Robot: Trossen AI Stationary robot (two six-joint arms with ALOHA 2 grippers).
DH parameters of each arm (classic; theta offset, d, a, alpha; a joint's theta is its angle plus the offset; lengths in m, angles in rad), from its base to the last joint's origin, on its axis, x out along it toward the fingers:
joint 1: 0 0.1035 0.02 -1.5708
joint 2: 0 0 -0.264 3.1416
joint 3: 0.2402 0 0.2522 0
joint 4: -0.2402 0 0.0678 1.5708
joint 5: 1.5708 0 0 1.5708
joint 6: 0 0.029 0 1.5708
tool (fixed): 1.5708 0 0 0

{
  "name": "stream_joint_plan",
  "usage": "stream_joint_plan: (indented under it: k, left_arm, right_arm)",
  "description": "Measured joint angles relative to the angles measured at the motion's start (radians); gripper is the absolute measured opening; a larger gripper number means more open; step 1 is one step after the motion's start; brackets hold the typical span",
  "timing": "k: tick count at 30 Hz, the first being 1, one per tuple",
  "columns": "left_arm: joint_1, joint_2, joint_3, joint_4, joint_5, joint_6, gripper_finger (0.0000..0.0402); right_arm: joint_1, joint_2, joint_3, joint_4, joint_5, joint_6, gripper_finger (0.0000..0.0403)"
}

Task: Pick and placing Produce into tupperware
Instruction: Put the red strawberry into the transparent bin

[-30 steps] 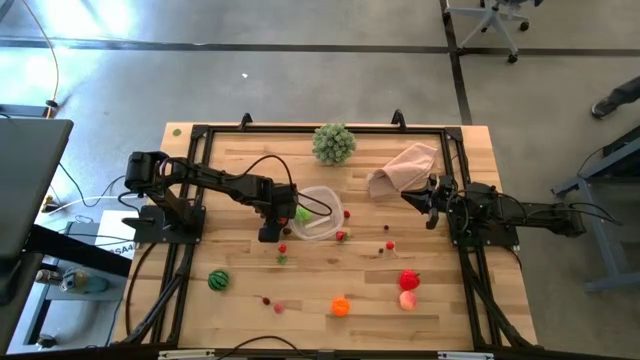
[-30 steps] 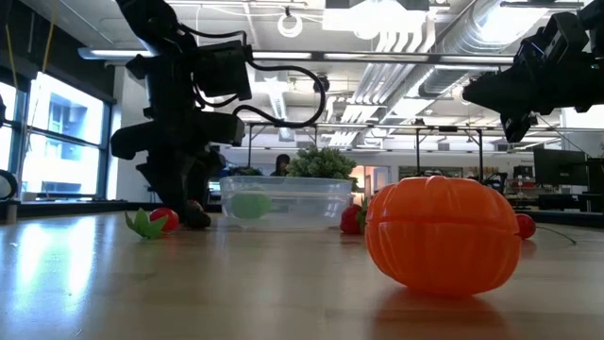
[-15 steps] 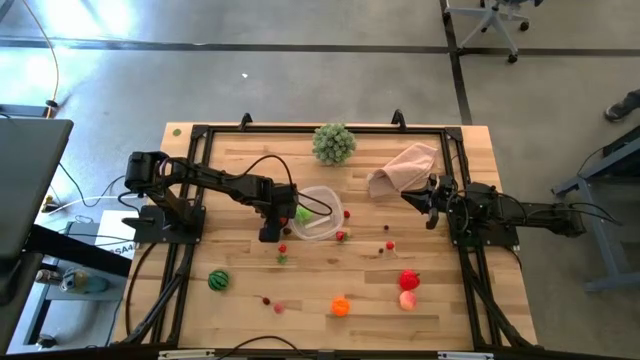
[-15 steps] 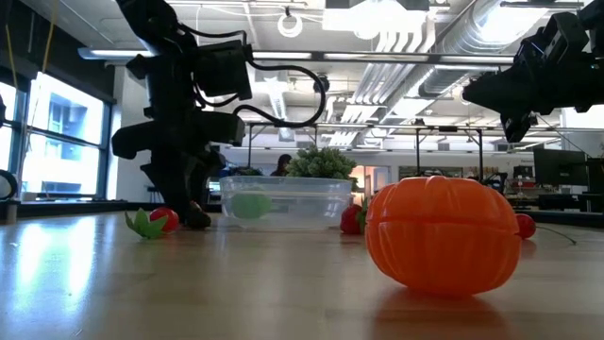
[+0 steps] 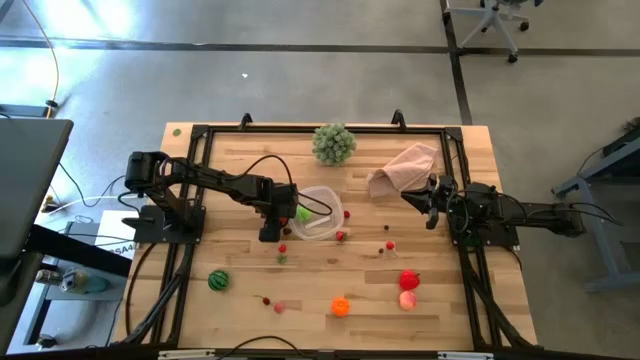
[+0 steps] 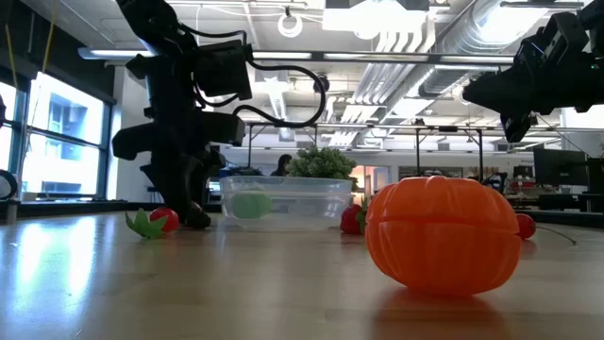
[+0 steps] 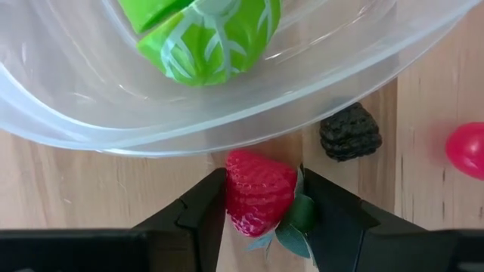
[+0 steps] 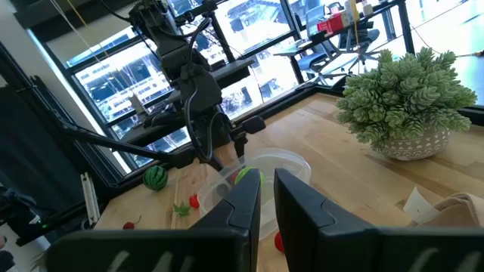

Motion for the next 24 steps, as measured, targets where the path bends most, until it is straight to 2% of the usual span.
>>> stream_joint_plan:
  k: [9,20,24]
  left_arm:
    - [0.000,-0.014,0.000,-0.009,-0.005,-0.006,0.0149]
    - [0.000,-0.214,0.049,-0.119,-0.089,-0.016,0.0149]
    - [-0.003,-0.246,0.097,-0.115,-0.129,-0.006,0.0149]
  right_arm:
    - [0.000,0.000,0.000,0.000,0.000,0.000,0.0030]
    - [0.000,0.000,0.000,0.000,0.000,0.000,0.0030]
    - [0.000,0.000,0.000,0.000,0.000,0.000,0.0030]
